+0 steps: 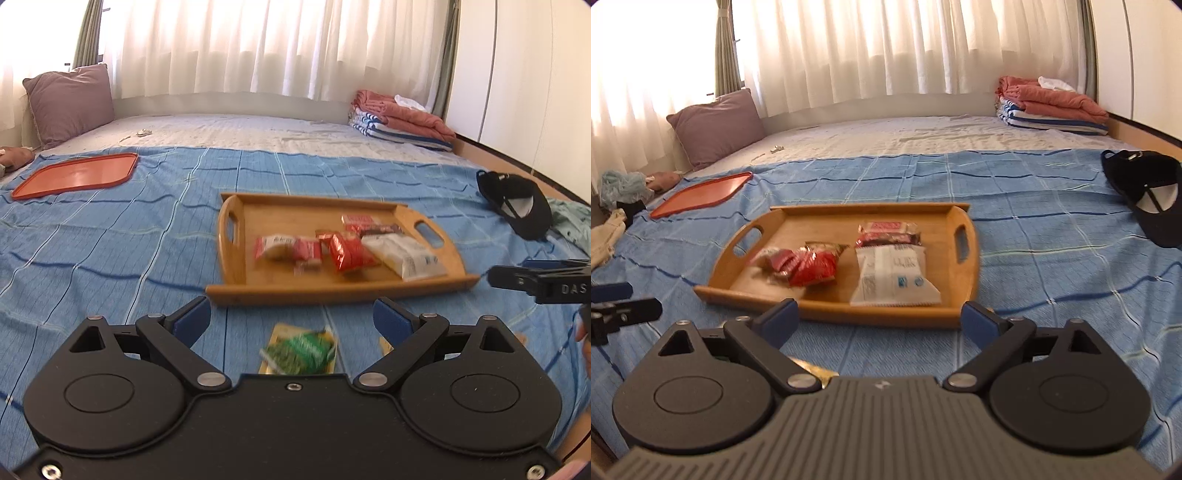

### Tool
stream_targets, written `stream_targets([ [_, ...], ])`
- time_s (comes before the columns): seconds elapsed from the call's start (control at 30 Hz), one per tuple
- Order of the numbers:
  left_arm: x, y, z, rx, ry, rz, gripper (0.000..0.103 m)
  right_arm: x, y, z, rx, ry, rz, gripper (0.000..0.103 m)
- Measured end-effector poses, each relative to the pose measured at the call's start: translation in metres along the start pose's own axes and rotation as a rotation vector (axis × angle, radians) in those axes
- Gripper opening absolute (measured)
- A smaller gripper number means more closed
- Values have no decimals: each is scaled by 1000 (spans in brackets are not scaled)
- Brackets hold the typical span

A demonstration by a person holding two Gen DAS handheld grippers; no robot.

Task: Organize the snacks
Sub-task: 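Move both tools back toward the remaining snacks beside the tray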

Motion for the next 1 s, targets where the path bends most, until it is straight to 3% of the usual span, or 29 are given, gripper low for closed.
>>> stream_targets([
  [0.47,-6,-16,47,-77,5,-27,95,8,6,67,-14,7,93,100],
  [0.77,3,-41,30,-58,35,-9,94,5,-7,81,-31,4,121,100],
  [1.0,14,-64,22,-60,39,-1,83,4,-10,90,-20,6,157,99],
])
Point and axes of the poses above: each gripper's, at about its wrist camera, not at the fingertips, and y roughly against the way its jaws point, x to its right, z to its underside, the point moved 2 cm from there along -y, roughly the way its jaws point, and after that the axes turned 11 degrees about -x, right-handed, at the moved point
